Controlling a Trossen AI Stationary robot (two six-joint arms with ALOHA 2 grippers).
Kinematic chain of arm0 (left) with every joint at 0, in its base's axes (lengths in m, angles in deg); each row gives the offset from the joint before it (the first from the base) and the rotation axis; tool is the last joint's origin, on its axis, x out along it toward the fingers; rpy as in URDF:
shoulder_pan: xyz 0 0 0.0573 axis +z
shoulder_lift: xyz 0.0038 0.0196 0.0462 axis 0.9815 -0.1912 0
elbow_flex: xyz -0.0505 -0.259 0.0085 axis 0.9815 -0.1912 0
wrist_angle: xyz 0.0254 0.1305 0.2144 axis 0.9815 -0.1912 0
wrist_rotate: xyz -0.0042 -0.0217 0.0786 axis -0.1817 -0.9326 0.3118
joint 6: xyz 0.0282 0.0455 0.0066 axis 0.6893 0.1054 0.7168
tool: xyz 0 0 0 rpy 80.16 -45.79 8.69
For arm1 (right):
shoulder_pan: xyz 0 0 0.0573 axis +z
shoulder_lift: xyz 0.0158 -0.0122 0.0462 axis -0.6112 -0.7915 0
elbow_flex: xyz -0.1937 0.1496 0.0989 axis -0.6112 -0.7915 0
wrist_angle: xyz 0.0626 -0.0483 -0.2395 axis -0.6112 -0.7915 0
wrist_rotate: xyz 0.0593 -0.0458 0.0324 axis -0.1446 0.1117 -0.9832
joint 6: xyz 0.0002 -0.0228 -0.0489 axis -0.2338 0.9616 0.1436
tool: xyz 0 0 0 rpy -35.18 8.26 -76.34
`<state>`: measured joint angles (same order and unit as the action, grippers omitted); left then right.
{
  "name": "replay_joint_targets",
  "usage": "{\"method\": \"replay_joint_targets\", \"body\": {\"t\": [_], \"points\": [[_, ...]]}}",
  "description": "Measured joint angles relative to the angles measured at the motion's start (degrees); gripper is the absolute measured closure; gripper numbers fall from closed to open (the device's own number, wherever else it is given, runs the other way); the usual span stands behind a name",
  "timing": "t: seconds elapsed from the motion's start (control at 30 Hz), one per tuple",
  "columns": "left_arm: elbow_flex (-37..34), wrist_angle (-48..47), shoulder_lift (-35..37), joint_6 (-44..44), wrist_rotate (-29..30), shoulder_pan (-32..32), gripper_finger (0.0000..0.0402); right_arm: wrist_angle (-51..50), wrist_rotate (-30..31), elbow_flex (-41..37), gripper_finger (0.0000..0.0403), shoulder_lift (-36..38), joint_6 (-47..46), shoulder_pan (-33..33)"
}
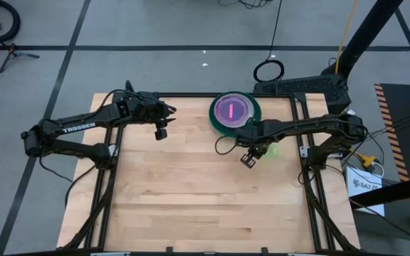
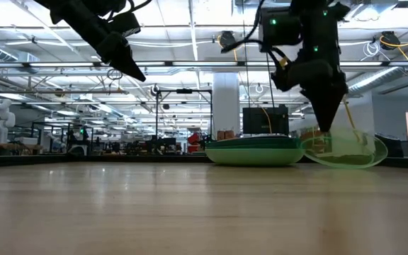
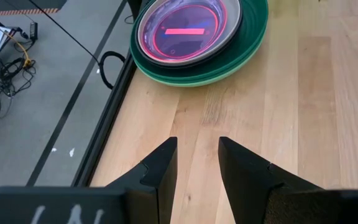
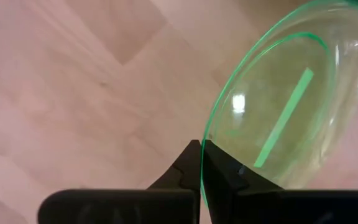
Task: Stack plastic plates
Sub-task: Stack the light green plate on top of the pink plate
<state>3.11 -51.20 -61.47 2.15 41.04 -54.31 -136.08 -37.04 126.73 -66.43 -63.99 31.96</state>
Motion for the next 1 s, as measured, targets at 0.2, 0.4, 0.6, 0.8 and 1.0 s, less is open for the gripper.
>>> {"method": "replay_joint_targets", "body": {"t": [0.2,0.4,0.6,0.8,1.0], "points": [[0.00,0.01,0.00,0.00,0.00,0.00,0.0277,-1.82,-0.02,4.66,0.0402,0.00,-0.67,3.55],[0.00,0.00,0.00,0.00,0.00,0.00,0.0277,-1.11,-0.09,10.02,0.0402,0.00,0.02,6.92],[0.00,0.02,0.00,-0.01,0.00,-0.03,0.0277,1.64,0.40,14.73,0.0402,0.02,1.66,9.45],[0.00,0.02,0.01,-0.02,0.00,-0.02,0.0277,7.01,2.87,17.15,0.0403,0.07,7.39,10.40],[0.00,0.04,0.00,0.07,0.00,-0.02,0.0277,8.60,9.81,17.55,0.0403,0.05,14.36,9.48]]}}
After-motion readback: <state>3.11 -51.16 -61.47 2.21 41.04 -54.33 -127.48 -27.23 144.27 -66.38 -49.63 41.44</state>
